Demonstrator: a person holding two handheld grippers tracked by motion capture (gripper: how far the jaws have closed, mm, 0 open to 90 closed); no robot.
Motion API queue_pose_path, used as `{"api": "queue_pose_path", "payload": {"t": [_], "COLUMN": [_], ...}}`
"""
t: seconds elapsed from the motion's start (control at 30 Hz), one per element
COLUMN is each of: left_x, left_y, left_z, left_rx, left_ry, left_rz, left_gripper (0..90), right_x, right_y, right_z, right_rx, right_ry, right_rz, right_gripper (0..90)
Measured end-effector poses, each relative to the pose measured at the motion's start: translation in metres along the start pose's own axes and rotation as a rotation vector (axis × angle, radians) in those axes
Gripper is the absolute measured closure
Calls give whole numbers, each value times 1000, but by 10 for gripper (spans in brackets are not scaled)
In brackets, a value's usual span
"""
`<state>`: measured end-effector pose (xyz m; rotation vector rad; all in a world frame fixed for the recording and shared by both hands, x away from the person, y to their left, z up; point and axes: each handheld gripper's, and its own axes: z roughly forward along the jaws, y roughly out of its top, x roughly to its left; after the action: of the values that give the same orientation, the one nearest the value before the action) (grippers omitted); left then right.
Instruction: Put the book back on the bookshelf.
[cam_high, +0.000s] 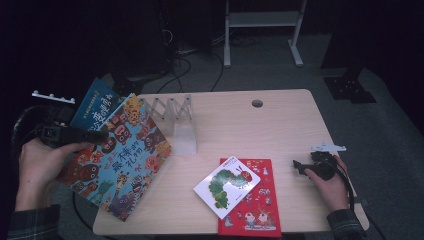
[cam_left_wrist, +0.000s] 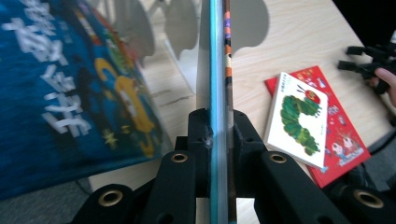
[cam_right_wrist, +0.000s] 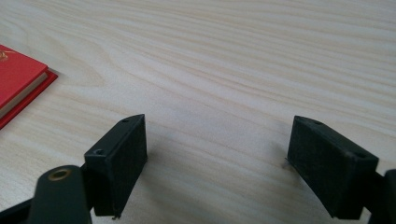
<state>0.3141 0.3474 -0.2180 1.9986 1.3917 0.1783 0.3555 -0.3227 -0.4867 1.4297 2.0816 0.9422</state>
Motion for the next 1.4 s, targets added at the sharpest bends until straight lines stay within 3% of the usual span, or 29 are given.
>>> {"api": "queue_pose_path", "payload": {"t": [0.23,0.67,0.87,1.1,1.4], "left_x": [9,22,24,26,28], "left_y": [4,14,21,32,43], "left_z": [-9,-11,-14,-11,-4], "left_rx": [-6,15,2,35,43], "left_ry": [60,82,97,120,142], "left_rz": [-45,-124,-147,-159,-177], "left_gripper": [808,809,809,810,809], "right_x": [0,-1,-1,-1,-1], "right_y": [0,0,1,1,1], "right_z": [0,0,0,1,1], "right_rx": [-1,-1,0,-1,-1], "right_ry": [-1,-4,-4,-3,-4], "right_rz": [2,3,2,2,2], "right_gripper": [188,188,188,188,188]}}
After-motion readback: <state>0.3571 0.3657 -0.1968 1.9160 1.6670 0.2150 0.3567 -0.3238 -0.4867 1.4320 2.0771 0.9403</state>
